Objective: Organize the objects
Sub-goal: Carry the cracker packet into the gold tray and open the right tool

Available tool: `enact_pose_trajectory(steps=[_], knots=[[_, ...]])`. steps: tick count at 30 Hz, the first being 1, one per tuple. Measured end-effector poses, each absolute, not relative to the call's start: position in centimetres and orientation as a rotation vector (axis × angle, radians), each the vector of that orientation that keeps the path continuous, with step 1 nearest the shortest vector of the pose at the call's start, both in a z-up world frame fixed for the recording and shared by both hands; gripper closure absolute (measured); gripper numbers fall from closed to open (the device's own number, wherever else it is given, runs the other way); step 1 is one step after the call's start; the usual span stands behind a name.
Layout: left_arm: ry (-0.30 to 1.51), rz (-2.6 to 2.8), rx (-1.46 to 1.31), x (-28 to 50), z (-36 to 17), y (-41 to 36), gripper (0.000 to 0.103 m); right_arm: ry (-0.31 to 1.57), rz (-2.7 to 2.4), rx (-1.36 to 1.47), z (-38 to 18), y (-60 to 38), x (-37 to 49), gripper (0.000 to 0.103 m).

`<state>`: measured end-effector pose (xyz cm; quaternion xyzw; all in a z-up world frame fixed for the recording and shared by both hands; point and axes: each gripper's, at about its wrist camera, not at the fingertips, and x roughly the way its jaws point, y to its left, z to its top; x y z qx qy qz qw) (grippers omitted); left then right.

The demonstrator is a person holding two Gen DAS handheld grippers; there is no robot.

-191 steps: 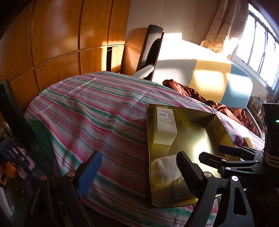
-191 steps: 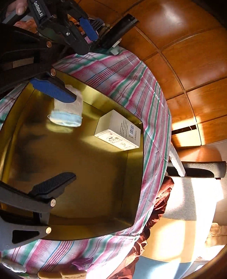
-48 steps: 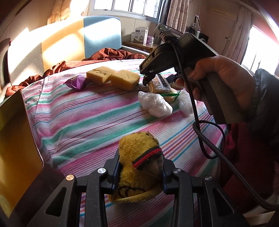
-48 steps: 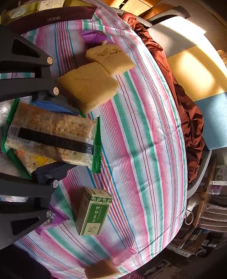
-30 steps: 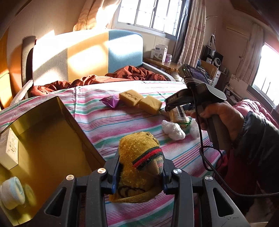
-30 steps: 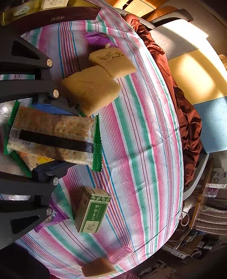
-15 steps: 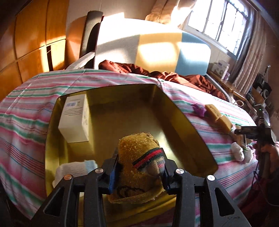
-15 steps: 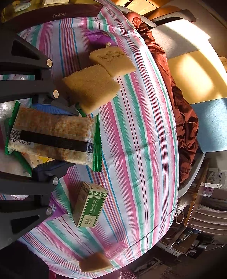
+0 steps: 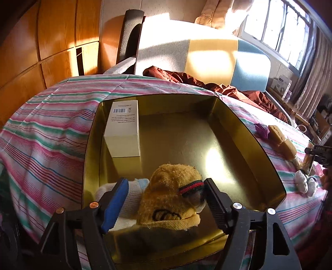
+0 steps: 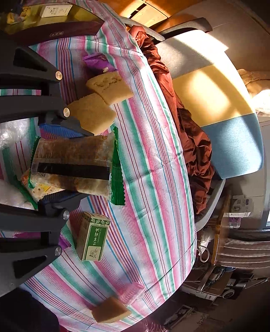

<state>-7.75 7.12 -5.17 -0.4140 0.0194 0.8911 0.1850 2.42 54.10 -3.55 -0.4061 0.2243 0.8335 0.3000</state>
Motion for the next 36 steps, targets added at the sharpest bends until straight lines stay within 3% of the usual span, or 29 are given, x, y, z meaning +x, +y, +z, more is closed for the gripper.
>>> enact_pose_trajectory(steps=[6,8,11,20,27,36], knots=[[0.106,2.540,-1.111,-6.1,-3.7,6.7,0.027,0.542,2.311,-1.015,-2.1,52.5,2.3,0.058],[0.093,2.491,-1.038,-5.0,-2.8,6.9,0.022,0.539,2.326,-1.016,-2.0,52.2,2.2,0.058],[0.222,2.540,-0.984,-4.2,-2.5,7.9,0.022,0.532,2.345,-1.017,-1.7,51.7,2.2,0.058],[0.091,2.591,-1.057,-5.4,-3.4,5.5,0.024,0.527,2.603,-1.027,2.4,44.0,0.6,0.058],[0.020,2.598,-1.057,-5.2,-3.6,4.1,0.023,0.290,2.865,-1.292,2.0,32.2,-4.1,0.058],[-0.039,2.617,-1.052,-5.0,-3.2,2.2,0.022,0.043,2.814,-1.599,-4.1,24.1,-7.3,0.058]])
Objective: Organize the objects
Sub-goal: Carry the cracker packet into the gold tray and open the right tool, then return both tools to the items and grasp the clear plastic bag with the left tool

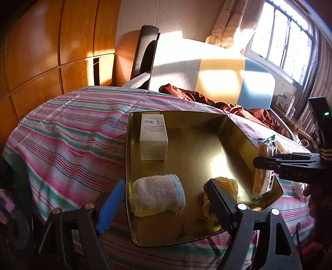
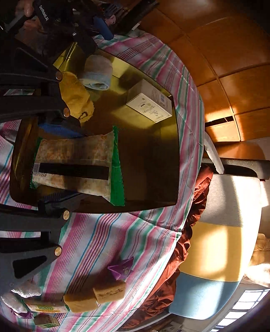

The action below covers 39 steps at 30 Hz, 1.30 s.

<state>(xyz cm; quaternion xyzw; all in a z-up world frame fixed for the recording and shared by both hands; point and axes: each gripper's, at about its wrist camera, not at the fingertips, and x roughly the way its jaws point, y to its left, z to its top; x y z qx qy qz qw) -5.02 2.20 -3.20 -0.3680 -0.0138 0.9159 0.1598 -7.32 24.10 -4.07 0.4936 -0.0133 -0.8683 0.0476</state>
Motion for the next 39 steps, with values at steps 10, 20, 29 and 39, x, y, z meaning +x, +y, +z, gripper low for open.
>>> enact_pose_trajectory(steps=[10,20,29,39], knots=[[-0.068,2.618,-1.080,-5.2,-3.9,1.5,0.022,-0.014,-2.607,1.559,-5.9,23.4,-6.9,0.039],[-0.046,2.655,-1.071,-5.2,-3.2,1.6,0.018,0.222,-2.788,1.345,-1.7,24.0,-4.1,0.017],[0.031,2.692,-1.010,-4.5,-1.7,2.4,0.015,0.430,-3.046,1.257,0.8,29.1,-1.6,0.017],[0.073,2.590,-0.964,-3.8,-0.4,5.0,0.013,0.215,-3.290,1.544,0.3,42.1,2.6,0.017]])
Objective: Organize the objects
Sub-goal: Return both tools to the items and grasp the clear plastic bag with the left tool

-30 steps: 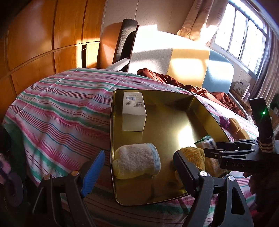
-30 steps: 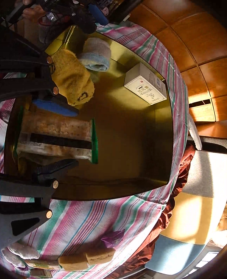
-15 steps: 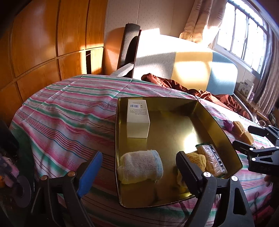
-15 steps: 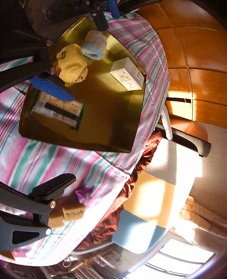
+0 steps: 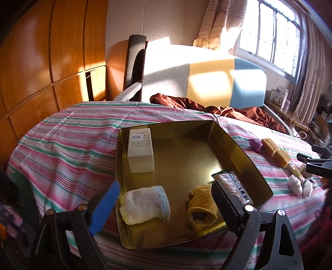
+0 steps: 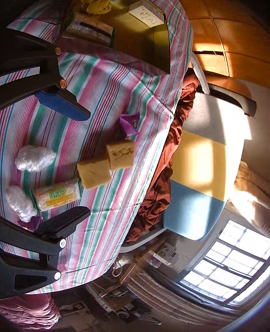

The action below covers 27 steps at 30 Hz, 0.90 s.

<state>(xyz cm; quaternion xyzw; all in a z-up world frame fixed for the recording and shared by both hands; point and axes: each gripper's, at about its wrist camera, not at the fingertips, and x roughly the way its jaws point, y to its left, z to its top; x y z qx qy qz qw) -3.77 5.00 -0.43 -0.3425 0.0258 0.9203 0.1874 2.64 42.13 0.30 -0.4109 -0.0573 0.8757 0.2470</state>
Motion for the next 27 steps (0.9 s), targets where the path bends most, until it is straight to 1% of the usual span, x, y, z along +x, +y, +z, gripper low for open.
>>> enact_pose_trajectory(steps=[3,5,9,12,14,18,27], knots=[[0.084,2.542,-0.968,-3.6,-0.2,6.5,0.013,0.030,2.307,-1.080,0.4,46.7,5.0,0.017],[0.106,2.507,-0.962,-3.5,0.0,7.8,0.013,0.191,2.245,-1.043,0.5,49.8,6.8,0.017],[0.169,2.421,-0.912,-2.6,0.7,11.2,0.012,0.612,2.169,-0.949,-0.2,55.3,10.8,0.017],[0.199,2.341,-0.883,-2.0,1.2,14.4,0.012,0.863,2.122,-0.880,-1.6,57.6,12.9,0.017],[0.215,2.276,-0.875,-1.5,1.4,16.7,0.012,0.985,2.080,-0.858,-2.8,58.4,13.9,0.017],[0.260,2.155,-0.890,-0.6,1.1,22.2,0.012,1.024,2.102,-0.801,-2.6,58.5,14.6,0.017],[0.350,1.934,-0.961,1.1,-2.6,34.0,0.013,1.079,2.145,-0.788,-2.9,58.8,14.5,0.017]])
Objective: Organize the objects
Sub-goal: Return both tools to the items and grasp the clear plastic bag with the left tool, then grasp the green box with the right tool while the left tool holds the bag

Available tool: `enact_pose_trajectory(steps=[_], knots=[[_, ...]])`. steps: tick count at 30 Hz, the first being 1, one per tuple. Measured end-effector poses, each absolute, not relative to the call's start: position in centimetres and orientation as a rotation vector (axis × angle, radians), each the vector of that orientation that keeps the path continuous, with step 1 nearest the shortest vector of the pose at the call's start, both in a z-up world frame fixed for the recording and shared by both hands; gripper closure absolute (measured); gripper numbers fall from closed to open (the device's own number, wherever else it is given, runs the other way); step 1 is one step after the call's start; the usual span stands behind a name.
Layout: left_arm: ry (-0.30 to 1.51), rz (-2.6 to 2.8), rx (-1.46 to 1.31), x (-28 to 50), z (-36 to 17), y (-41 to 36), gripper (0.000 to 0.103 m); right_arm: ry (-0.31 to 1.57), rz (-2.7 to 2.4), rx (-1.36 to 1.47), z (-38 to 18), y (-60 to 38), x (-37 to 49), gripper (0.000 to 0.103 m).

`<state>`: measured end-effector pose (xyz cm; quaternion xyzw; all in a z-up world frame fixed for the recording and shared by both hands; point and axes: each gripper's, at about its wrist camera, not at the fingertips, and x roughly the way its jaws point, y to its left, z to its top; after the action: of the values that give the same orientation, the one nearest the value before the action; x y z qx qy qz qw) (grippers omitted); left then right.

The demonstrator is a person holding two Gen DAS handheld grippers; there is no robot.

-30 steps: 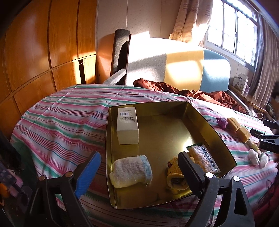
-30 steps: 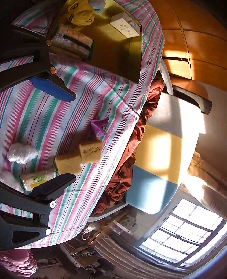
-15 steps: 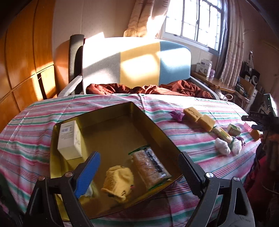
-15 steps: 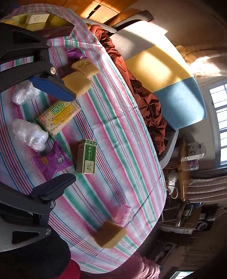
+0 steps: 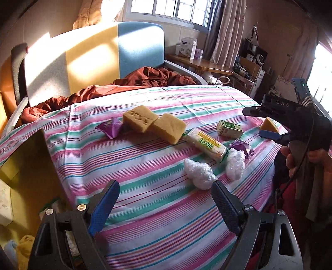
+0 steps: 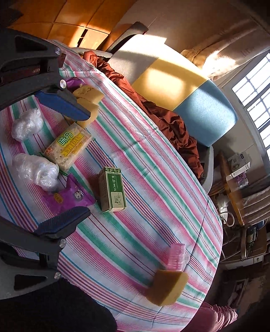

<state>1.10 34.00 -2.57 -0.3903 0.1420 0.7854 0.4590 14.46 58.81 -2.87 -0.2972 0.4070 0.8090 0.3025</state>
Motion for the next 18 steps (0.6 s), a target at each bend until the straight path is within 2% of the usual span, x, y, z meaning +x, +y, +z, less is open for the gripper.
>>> enact_pose_trajectory(steps=[5,7,9,13,14,15,18], knots=[[0.337,1.867,-1.046,0.6,-4.6,38.6,0.016,1.093,2.152,-0.790,-2.9,58.8,14.4,0.017],[0.342,1.850,-1.067,0.4,-5.3,40.2,0.025,1.097,2.153,-0.783,-2.9,58.9,14.5,0.017],[0.369,1.834,-1.089,0.3,-6.3,42.0,0.040,1.112,2.148,-0.771,-3.0,59.1,14.7,0.017],[0.407,1.794,-1.173,-0.2,-9.0,44.5,0.041,1.126,2.131,-0.782,-3.2,59.3,14.6,0.017],[0.420,1.813,-1.139,0.0,-9.3,44.5,0.044,1.120,2.131,-0.789,-3.2,59.3,14.5,0.017],[0.442,1.841,-1.089,0.3,-9.3,44.5,0.056,1.112,2.133,-0.796,-3.2,59.2,14.3,0.017],[0.418,1.842,-1.047,0.0,-9.4,43.1,0.064,1.092,2.130,-0.823,-3.3,59.2,13.9,0.017]])
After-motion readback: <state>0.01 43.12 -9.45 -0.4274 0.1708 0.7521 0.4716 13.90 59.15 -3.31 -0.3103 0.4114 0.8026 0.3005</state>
